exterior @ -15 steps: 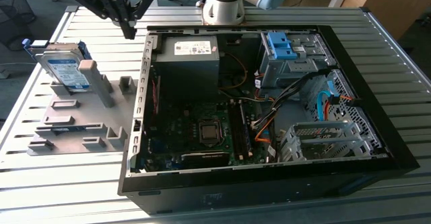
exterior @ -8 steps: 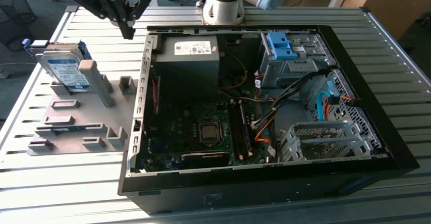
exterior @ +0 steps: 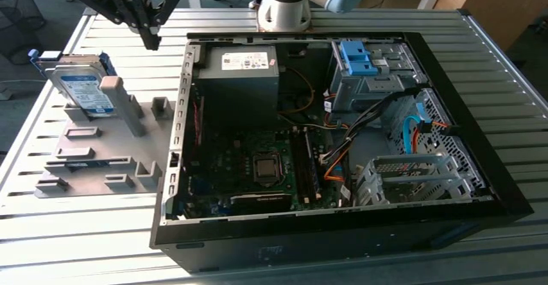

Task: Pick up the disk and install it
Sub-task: 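Reach for the disk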

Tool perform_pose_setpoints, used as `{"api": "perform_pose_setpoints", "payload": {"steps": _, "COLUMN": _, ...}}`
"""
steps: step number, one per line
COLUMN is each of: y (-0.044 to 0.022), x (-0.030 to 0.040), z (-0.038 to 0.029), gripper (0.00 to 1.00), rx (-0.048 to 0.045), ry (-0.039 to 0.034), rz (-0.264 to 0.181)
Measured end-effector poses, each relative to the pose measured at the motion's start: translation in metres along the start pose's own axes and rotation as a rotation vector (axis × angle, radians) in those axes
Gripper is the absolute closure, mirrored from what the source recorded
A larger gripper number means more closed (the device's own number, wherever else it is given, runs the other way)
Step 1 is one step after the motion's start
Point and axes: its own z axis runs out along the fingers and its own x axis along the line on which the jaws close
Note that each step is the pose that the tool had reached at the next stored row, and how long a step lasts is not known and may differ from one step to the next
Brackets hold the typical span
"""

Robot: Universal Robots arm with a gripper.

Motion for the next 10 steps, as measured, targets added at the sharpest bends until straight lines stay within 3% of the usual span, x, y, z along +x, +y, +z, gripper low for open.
{"api": "perform_pose_setpoints", "payload": {"steps": 10, "y": -0.0005, "x": 0.0075, "z": 0.0000, "gripper": 0.89, "rx": 0.0001, "ry": 0.0001, "rz": 0.000}}
